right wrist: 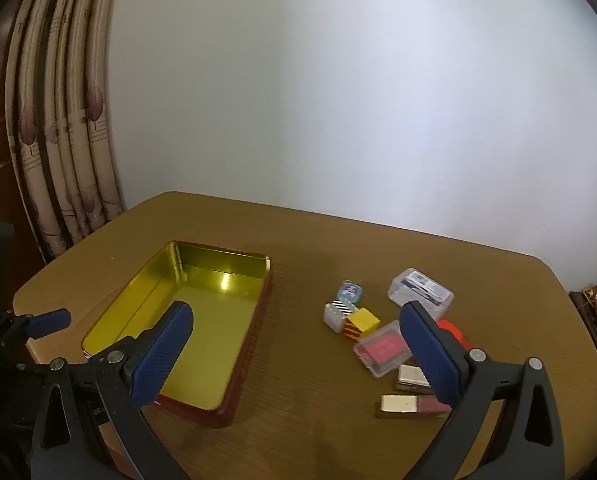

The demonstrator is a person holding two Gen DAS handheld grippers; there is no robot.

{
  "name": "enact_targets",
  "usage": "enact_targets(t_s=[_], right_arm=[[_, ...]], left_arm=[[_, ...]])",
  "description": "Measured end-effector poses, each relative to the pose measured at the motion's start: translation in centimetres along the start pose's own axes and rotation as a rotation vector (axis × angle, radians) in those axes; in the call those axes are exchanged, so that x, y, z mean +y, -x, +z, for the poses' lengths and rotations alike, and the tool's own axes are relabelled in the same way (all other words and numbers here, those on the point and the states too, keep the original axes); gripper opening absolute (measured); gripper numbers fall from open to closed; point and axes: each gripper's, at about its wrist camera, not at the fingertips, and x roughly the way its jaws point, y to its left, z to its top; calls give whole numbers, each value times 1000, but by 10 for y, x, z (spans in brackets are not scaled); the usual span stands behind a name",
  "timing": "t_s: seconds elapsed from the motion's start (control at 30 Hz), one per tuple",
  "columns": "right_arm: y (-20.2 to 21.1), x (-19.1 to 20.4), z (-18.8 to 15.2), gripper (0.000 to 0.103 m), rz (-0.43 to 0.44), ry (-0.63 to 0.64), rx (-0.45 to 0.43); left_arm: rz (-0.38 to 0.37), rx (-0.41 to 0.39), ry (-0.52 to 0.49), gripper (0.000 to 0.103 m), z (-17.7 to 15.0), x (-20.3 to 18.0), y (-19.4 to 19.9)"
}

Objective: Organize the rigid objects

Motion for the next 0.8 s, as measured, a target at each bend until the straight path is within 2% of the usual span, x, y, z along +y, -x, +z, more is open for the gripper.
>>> enact_targets(t_s=[0.13,0.3,0.5,0.67,0.8], right_arm=[[5,-29,-3,102,-37,-18,-2],[6,-83,-3,102,-99,-101,4],[4,-126,-7,102,-142,-151,8],[3,-150,-16,102,-176,-153,23],[-1,-176,-25,102,-201,-203,52]], left_arm=[[-10,-26,-57,87,-1,-20,11],[-23,-11,-126,87,-4,-48,15],[-56,18,-122,87,-7,-60,14],[-56,21,-133,87,-5,-73,16],[-60,25,-153,87,-4,-86,14]])
